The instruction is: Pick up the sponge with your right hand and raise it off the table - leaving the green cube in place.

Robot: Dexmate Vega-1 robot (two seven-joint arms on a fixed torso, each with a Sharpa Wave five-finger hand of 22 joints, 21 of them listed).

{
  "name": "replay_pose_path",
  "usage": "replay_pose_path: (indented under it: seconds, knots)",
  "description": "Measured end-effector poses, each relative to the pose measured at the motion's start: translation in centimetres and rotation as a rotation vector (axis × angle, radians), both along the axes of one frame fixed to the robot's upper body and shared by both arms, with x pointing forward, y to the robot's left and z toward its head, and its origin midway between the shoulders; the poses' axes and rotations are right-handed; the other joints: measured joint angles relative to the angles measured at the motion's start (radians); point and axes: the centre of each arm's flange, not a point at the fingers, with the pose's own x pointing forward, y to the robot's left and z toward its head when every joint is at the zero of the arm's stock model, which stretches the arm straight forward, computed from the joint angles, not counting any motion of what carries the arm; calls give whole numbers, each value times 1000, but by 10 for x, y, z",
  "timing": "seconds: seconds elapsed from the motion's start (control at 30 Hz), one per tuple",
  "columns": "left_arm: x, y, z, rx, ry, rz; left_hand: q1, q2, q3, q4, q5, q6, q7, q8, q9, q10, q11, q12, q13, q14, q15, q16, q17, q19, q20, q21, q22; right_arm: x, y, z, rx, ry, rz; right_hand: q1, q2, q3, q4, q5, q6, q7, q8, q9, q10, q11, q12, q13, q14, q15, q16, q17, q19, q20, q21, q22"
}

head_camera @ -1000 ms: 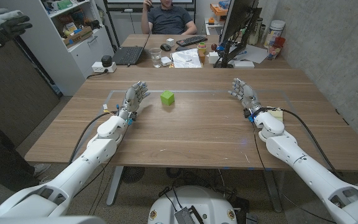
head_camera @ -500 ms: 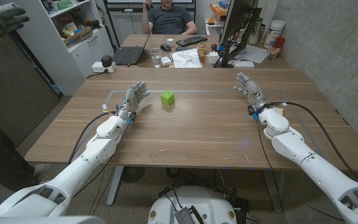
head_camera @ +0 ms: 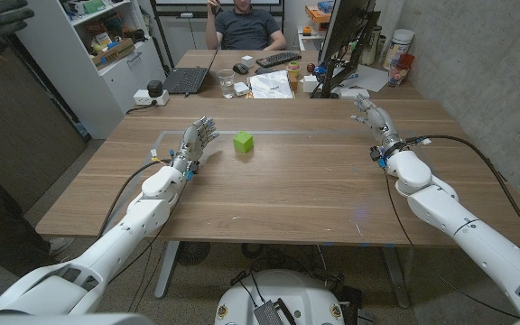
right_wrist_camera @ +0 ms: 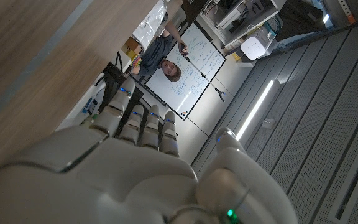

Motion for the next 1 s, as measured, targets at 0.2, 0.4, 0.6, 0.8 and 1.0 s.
replay_pose_path:
  seconds: [0.2, 0.4, 0.6, 0.8, 1.0]
  knots:
    - [0, -3, 3, 0, -7, -12, 0, 0, 0, 0, 0, 0, 0, 0, 0, 0, 0, 0, 0, 0, 0, 0, 0, 0, 0, 0, 0, -11, -13, 8, -44, -35, -73, -8, -8, -12, -4, 4, -16, -27, -6, 0, -9, 9, -6, 0, 0, 0, 0, -5, -2, 9, -7, 0]
    - [0, -6, 5, -1, -14, -27, 0, 0, 0, 0, 0, 0, 0, 0, 0, 0, 0, 0, 0, 0, 0, 0, 0, 0, 0, -1, 0, -22, -25, 15, -94, -60, -161, -13, -24, -21, -4, 4, -15, -36, -7, 0, -13, 6, -6, 0, 5, 5, 0, -5, -9, 16, -14, 0]
    - [0, -8, 8, 0, -21, -32, 0, 0, 0, 0, 0, 0, 0, 0, 0, 0, 0, 0, 0, 0, 0, 0, 0, 0, 0, -6, 0, -25, -33, 15, -127, -62, -247, -13, -24, -21, -5, 8, -15, -36, -7, 2, -9, 2, -6, 0, 5, 5, 0, -5, -13, 20, -18, 0]
    - [-2, -10, 11, 0, -29, -39, 0, 0, 0, 0, 0, 0, 0, 0, 0, 0, 0, 0, 0, 0, 0, 0, 0, 0, 0, -6, 0, -39, -46, 21, -184, -64, -334, -13, -24, -25, -8, 8, -11, -40, -7, 5, -9, 2, -6, 0, 5, 6, 0, -9, -13, 20, -25, -2]
    - [-4, -10, 12, 2, -33, -42, 0, 0, 0, 0, 0, 0, 0, 4, 0, 0, 0, 0, 0, 0, 0, 0, 0, 0, 0, -6, 0, -42, -57, 21, -221, -42, -423, -13, -24, -27, -11, 18, -16, -45, -7, 5, -28, -5, -12, 0, -28, 5, -12, -12, -52, 23, -49, -3]
